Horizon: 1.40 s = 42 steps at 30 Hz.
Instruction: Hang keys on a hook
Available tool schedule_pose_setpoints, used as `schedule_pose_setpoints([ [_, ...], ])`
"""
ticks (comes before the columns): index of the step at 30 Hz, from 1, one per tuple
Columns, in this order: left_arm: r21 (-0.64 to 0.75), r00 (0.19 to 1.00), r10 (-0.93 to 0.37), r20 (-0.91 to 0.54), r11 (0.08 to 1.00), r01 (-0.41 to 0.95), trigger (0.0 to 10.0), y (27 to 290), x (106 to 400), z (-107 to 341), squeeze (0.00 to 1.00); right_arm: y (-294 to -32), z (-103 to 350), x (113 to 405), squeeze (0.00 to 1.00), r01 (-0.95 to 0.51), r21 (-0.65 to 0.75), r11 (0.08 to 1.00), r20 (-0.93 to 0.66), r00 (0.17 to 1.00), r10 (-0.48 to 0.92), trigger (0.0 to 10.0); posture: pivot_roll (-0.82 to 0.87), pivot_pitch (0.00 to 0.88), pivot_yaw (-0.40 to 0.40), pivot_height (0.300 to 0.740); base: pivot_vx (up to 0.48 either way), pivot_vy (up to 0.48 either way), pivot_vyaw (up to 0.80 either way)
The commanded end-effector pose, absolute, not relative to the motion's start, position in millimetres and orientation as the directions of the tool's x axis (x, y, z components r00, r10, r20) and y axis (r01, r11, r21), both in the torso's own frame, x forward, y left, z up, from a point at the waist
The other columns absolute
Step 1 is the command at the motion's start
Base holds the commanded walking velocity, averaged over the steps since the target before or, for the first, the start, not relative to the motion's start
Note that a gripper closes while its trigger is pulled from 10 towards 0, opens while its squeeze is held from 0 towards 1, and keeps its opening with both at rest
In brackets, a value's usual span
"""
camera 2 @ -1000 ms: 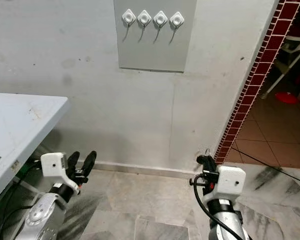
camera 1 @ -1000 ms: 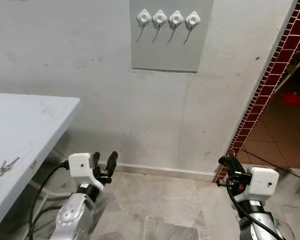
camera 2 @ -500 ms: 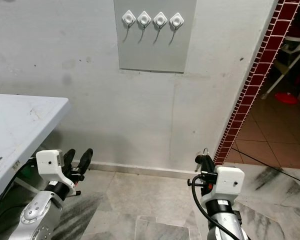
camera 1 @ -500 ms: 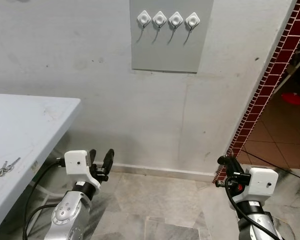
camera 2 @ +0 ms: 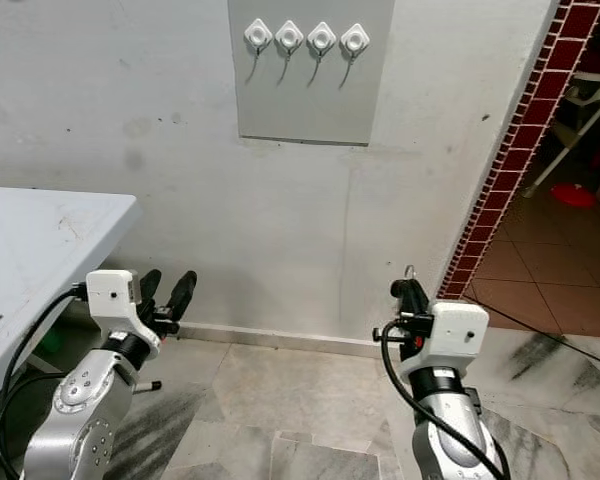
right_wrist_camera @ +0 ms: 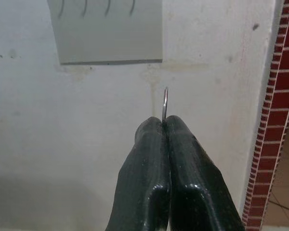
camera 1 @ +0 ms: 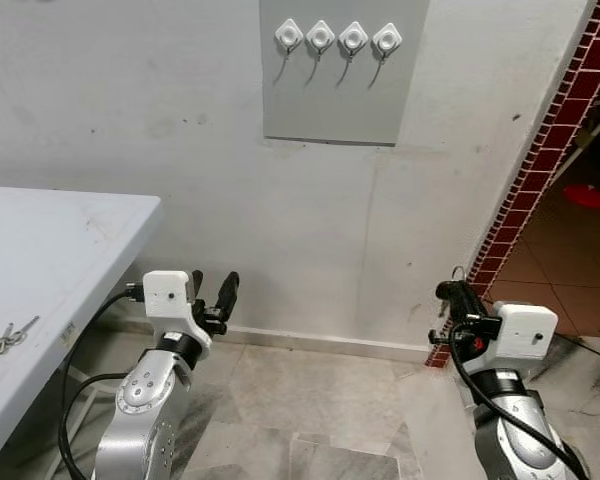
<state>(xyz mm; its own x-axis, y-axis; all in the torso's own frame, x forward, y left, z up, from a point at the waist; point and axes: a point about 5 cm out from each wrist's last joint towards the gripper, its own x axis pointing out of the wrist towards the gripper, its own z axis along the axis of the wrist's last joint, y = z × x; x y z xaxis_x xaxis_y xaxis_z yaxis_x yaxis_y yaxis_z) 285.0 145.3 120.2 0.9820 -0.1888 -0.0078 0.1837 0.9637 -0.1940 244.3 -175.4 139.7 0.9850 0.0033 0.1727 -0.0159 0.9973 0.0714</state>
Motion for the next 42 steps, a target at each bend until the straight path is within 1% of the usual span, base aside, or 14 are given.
schedule_pose_setpoints([
  [1,-0.193,0.982,-0.186,-0.016,0.965,0.179,10.0,142.4,290.8,122.0,0.00,-172.4,146.6,248.8,0.00,-0.027,0.070,0.997,0.194,0.981,0.013,10.0,-0.02,0.021,0.019,0.740,0.000,0.000,0.00],
  [3,-0.174,0.982,-0.191,-0.009,0.967,0.186,10.0,141.1,293.0,124.0,0.00,-173.7,148.1,251.3,0.00,-0.027,0.067,0.997,0.198,0.980,0.014,10.0,-0.03,0.023,0.029,0.740,0.000,0.000,0.00],
  [13,-0.169,0.982,-0.187,-0.005,0.968,0.184,10.0,144.0,303.2,128.3,0.00,-176.5,149.5,253.3,0.00,-0.012,0.059,0.998,0.211,0.978,-0.001,10.0,-0.03,0.018,0.053,0.740,0.000,0.000,0.00],
  [17,-0.171,0.984,-0.181,0.000,0.969,0.178,10.0,146.1,307.2,130.0,0.00,-174.3,149.9,254.6,0.00,-0.019,0.057,0.998,0.214,0.977,0.006,10.0,-0.04,0.018,0.048,0.740,0.000,0.000,0.00],
  [20,-0.159,0.986,-0.166,-0.001,0.974,0.164,10.0,149.7,305.4,128.0,0.00,-171.8,149.1,256.2,0.00,-0.025,0.059,0.998,0.211,0.977,0.012,10.0,-0.03,0.013,0.035,0.740,0.000,0.000,0.00],
  [22,-0.180,0.987,-0.159,0.000,0.971,0.156,10.0,150.6,302.3,125.8,0.00,-170.6,149.0,257.0,0.00,-0.045,0.063,0.997,0.211,0.977,0.030,10.0,-0.02,0.024,0.028,0.740,0.000,0.000,0.00],
  [25,-0.175,0.987,-0.158,-0.002,0.972,0.156,10.0,146.2,299.1,125.3,0.00,-177.6,151.2,257.0,0.00,-0.019,0.067,0.998,0.212,0.977,0.004,10.0,-0.02,0.011,0.031,0.740,0.000,0.000,0.00],
  [27,-0.173,0.988,-0.157,0.001,0.973,0.154,10.0,144.1,299.3,123.7,0.00,-179.6,148.5,257.3,0.00,-0.009,0.062,0.998,0.213,0.977,-0.004,10.0,-0.02,0.027,0.042,0.740,0.000,0.000,0.00],
  [28,-0.176,0.987,-0.159,-0.002,0.972,0.156,10.0,143.6,299.6,122.3,0.00,-179.8,146.4,257.7,0.00,-0.003,0.064,0.998,0.209,0.978,-0.010,10.0,-0.02,0.007,0.040,0.740,0.000,0.000,0.00],
  [30,-0.170,0.985,-0.170,-0.010,0.971,0.166,10.0,144.8,303.0,121.9,0.00,-177.1,146.0,260.9,0.00,0.015,0.072,0.997,0.209,0.977,-0.030,10.0,-0.03,0.013,0.050,0.740,0.000,0.000,0.00],
  [31,-0.164,0.984,-0.178,-0.008,0.971,0.174,10.0,145.7,305.5,122.8,0.00,-174.6,148.1,261.6,0.00,0.015,0.084,0.996,0.220,0.975,-0.034,10.0,-0.04,0.000,0.057,0.740,0.000,0.000,0.00],
  [33,-0.166,0.985,-0.173,-0.007,0.971,0.170,10.0,147.2,308.6,123.9,0.00,-173.2,148.5,261.9,0.00,0.015,0.084,0.996,0.224,0.974,-0.034,10.0,-0.05,0.000,0.065,0.740,0.000,0.000,0.00],
  [42,-0.170,0.984,-0.178,0.020,0.969,0.179,10.0,142.1,319.1,128.8,0.00,-174.5,151.5,267.4,0.00,0.014,0.086,0.996,0.240,0.970,-0.035,10.0,-0.06,0.000,0.058,0.740,0.000,0.000,0.00],
])
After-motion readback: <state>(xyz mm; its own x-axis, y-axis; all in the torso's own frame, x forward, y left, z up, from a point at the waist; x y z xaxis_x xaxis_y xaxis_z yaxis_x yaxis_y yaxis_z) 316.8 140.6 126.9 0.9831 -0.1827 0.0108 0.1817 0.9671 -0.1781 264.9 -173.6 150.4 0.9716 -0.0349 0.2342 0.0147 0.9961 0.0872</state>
